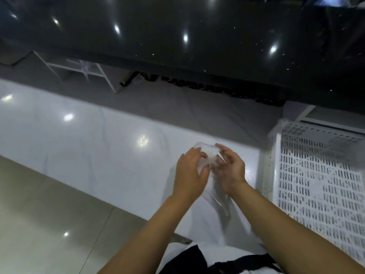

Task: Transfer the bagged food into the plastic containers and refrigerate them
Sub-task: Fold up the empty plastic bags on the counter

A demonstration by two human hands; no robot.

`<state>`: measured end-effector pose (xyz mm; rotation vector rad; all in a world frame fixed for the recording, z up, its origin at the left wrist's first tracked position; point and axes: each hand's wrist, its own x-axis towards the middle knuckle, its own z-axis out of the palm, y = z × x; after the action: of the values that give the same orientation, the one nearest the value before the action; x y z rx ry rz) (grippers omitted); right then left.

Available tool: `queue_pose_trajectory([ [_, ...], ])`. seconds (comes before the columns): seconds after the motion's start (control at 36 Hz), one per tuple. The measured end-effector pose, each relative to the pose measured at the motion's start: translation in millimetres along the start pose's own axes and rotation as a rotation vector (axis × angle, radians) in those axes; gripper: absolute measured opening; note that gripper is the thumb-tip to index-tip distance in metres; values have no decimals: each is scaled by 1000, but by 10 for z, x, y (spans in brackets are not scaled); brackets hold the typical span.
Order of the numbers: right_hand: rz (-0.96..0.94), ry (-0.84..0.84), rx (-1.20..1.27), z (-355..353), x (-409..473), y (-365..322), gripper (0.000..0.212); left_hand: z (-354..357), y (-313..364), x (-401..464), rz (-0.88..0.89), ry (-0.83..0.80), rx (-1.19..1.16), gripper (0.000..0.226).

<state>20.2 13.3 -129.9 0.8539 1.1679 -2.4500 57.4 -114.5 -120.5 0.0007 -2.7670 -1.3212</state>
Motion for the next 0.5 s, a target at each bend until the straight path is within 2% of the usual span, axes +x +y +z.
queue_pose_trajectory([
  [0.06,-42,29,-5,-56,25,-71,32,168,-100,-114,66,-131,183,32],
  [0.11,-147,37,-172,-89,32,-128,31,278,-221,-212,105,-274,296,42],
  [0.19,-445,44,-700,-151,-18,-138,31,342,-375,-334,184,-402,370,55],
  [0.25,-614,-41,-1104,-235,-26,-71,35,310,-419,-361,257,-428,361,51],
  [0.31,-677,-143,-1564,-335,-18,69,45,261,-431,-373,222,-399,161,46],
  [0.33,-657,-171,-1758,-384,-16,145,49,230,-423,-388,138,-358,22,43],
  [0.42,-466,-151,-2062,-488,-18,295,58,114,-404,-387,-148,-98,-299,38],
  [0.47,-413,-128,-2161,-500,-7,351,64,71,-379,-319,-190,77,-261,31],
  [0.5,-413,-117,-2193,-494,-12,377,67,76,-370,-266,-187,104,-177,31],
])
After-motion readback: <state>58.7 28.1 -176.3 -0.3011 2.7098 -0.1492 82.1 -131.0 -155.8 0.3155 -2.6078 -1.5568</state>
